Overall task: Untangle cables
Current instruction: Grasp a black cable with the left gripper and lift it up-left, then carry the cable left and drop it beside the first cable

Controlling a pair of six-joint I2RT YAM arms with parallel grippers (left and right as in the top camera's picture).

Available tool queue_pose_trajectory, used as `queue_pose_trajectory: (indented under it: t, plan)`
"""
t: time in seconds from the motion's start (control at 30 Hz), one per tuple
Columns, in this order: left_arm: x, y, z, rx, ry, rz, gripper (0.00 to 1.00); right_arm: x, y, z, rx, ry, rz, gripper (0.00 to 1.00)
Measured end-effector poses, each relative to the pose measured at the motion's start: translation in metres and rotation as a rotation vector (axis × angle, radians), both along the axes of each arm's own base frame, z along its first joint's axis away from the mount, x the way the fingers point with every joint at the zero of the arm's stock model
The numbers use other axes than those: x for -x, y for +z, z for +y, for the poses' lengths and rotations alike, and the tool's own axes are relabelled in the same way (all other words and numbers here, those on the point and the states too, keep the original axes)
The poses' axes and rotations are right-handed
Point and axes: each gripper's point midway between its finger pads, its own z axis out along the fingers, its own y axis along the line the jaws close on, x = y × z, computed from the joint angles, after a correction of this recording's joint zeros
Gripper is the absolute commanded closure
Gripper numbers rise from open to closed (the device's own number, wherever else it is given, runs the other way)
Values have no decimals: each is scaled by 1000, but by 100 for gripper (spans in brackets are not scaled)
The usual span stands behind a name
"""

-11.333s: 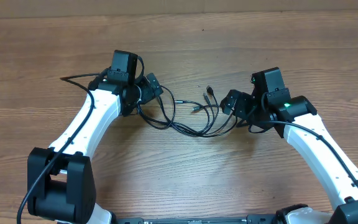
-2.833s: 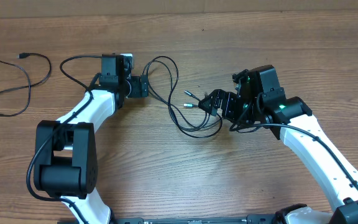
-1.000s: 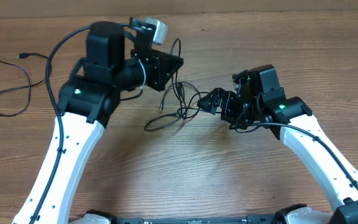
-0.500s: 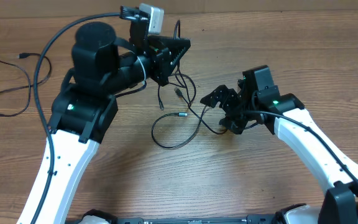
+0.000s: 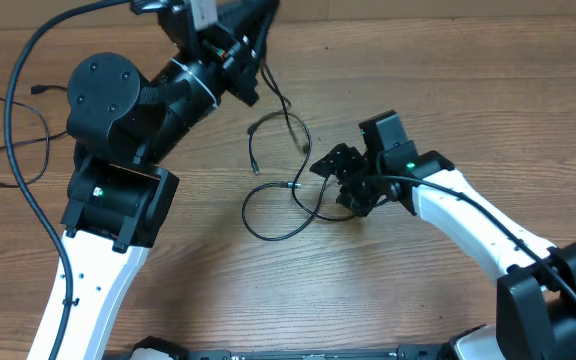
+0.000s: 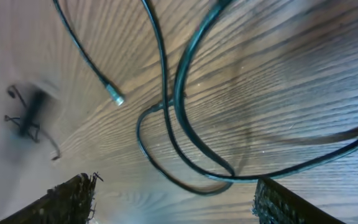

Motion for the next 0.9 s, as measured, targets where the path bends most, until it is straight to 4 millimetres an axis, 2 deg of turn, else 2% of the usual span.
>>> queue_pose_trajectory:
  t: [0.03,0.1,0.2,0.23,0.3,0.4,0.47,0.57,0.73,0.9]
  plan:
    - [-5,1,7,-4,48,-9,96,1,-2,0,15,-3,1,18]
    - [-16,0,26,-20,159,-17,96,3,-8,-2,49,-9,9,10]
    - [-39,-20,73,-74,372,52,95,5,-15,-14,117,-37,17,0]
    - [-45,-31,91,-99,436,93,94,6,-17,-18,142,-42,21,0]
    - [-52,-41,122,-117,536,133,94,8,-21,-25,180,-55,34,0]
    - [-60,-51,168,-124,669,169,91,12,-25,-33,223,-66,48,0]
    - [-68,-58,191,-126,735,191,90,14,-27,-37,241,-70,57,0]
    - [-79,-72,199,-137,752,226,89,16,-28,-39,252,-71,67,0]
    - [-109,-115,197,-169,732,321,85,15,-28,-40,258,-75,60,0]
    - [-143,-126,197,-146,731,279,87,15,-28,-40,261,-76,59,0]
